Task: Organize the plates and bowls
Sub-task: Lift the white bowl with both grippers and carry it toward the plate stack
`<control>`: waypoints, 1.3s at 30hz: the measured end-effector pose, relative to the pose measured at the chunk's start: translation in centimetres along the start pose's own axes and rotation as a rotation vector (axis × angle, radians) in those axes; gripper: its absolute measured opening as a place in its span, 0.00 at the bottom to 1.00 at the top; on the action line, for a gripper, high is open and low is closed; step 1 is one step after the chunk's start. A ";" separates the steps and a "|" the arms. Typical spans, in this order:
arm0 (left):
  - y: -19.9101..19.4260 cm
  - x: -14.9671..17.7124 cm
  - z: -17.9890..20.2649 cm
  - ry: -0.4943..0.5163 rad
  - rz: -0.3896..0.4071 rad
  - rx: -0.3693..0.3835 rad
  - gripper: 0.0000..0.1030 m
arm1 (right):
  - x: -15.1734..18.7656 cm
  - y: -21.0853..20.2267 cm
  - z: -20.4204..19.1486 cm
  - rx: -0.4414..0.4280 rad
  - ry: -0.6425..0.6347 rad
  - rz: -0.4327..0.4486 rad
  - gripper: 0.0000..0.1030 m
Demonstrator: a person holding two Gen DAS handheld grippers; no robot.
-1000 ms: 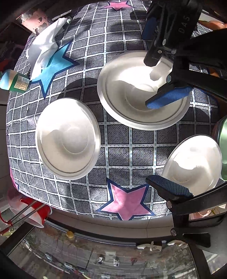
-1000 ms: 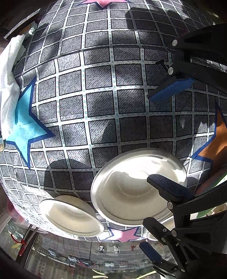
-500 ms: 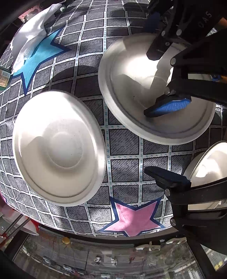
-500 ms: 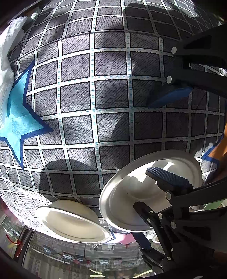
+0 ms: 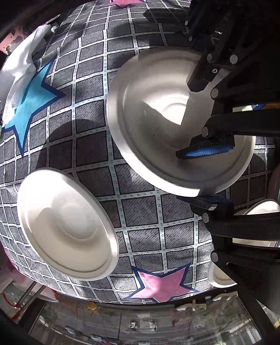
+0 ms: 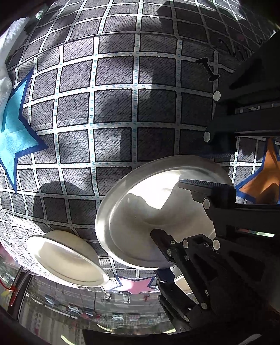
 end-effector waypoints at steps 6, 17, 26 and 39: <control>-0.1 2.4 3.2 0.049 -0.002 0.025 0.33 | 1.9 -0.3 1.9 0.006 0.028 -0.015 0.20; 0.2 7.2 10.3 0.169 -0.032 0.077 0.33 | 7.4 0.1 5.7 0.042 0.093 -0.033 0.20; 1.0 12.2 14.9 0.253 -0.071 0.097 0.33 | 10.9 1.6 6.0 0.054 0.152 -0.056 0.20; 1.7 19.9 20.3 0.343 -0.100 0.108 0.33 | 13.4 3.0 6.1 0.078 0.197 -0.078 0.20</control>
Point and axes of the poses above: each gripper's, at about its wrist camera, not at the fingertips, and y roughly the way its jaws point, z to its right, x to its underside, the point moved 2 cm from there along y, roughly the way its jaws point, and after that the axes turned 5 degrees about x, right-handed, at the moved point
